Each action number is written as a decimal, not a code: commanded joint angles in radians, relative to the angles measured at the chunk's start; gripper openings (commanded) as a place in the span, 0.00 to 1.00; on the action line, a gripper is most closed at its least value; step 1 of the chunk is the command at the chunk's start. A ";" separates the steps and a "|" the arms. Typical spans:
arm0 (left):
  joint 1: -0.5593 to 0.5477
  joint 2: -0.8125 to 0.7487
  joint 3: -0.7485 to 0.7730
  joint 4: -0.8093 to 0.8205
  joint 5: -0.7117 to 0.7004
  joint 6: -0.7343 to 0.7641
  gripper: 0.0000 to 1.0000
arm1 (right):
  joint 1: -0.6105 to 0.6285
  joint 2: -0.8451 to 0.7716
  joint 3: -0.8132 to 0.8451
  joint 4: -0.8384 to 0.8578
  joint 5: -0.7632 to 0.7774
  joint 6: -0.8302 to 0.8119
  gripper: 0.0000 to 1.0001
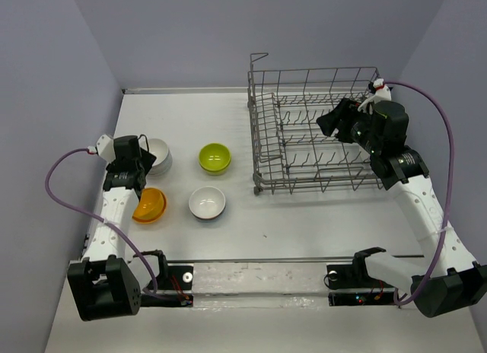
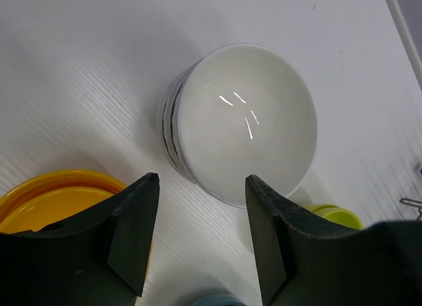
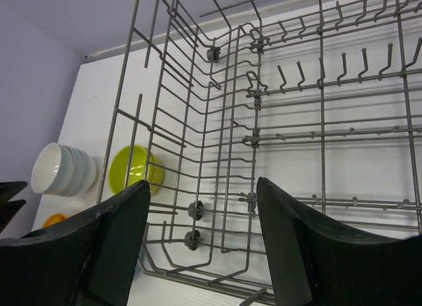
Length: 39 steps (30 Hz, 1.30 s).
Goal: Load the bowls into the dish rack
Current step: Pick up the bowl from the bowl.
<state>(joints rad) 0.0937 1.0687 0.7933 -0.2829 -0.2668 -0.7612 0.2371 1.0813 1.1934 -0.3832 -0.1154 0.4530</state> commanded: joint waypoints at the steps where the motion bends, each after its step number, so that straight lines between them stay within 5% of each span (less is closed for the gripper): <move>1: 0.011 0.007 -0.017 0.014 -0.020 -0.009 0.64 | 0.005 -0.003 -0.011 0.047 -0.020 0.000 0.72; 24: 0.020 0.132 0.001 0.080 -0.035 -0.035 0.58 | 0.005 -0.003 -0.006 0.046 -0.035 -0.002 0.73; 39: 0.018 0.120 0.034 0.071 -0.029 -0.026 0.36 | 0.005 0.000 -0.008 0.046 -0.040 -0.004 0.73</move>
<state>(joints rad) 0.1070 1.2091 0.7807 -0.2268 -0.2699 -0.7902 0.2371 1.0821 1.1934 -0.3832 -0.1387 0.4526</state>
